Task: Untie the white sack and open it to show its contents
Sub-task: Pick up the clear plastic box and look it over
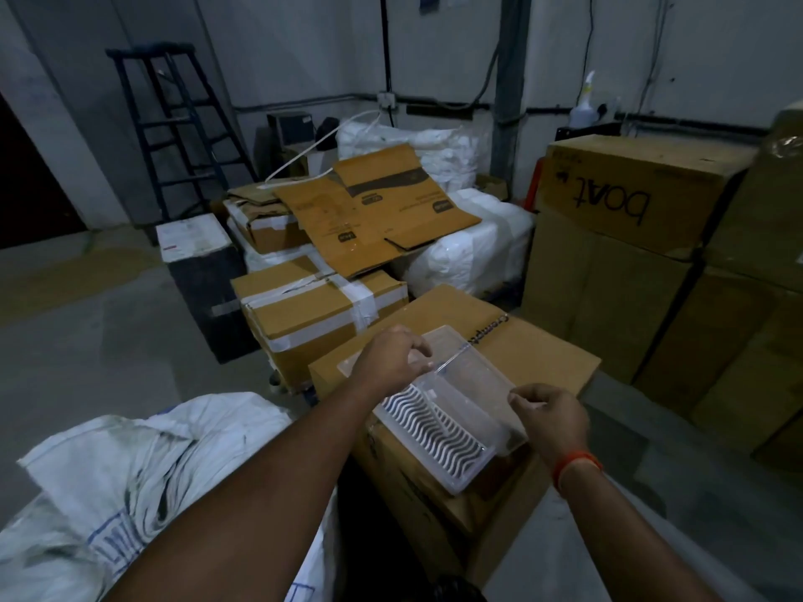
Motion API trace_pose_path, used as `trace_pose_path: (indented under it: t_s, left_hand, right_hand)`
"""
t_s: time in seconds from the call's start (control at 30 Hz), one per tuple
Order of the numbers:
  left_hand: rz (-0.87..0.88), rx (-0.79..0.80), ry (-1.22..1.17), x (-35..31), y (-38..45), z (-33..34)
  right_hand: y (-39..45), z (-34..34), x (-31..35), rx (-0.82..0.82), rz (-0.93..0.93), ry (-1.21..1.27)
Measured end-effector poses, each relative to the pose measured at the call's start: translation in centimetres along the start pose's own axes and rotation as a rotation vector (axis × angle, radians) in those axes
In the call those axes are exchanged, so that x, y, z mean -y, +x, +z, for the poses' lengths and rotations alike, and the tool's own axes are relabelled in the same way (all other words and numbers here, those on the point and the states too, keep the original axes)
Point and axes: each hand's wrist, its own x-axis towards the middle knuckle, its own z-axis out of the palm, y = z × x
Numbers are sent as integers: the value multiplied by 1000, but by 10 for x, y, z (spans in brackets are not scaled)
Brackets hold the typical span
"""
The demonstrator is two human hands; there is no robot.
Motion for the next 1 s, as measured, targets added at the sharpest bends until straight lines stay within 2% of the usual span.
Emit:
trace_pose_path:
  t_s: [0.27,0.53,0.77,1.0]
  left_hand:
    - [12,53,169,-5,63,19]
    - [-22,171,265,0,125,52]
    - [-130,313,260,12,146,77]
    - [-151,332,181,10,150,81]
  right_hand:
    - [19,-11,-28,-18,110,37]
    - [30,-8,-56,-86,74,-73]
    - [33,-7,-62,-128,102,-117]
    - [29,-9,-57,-239,175,48]
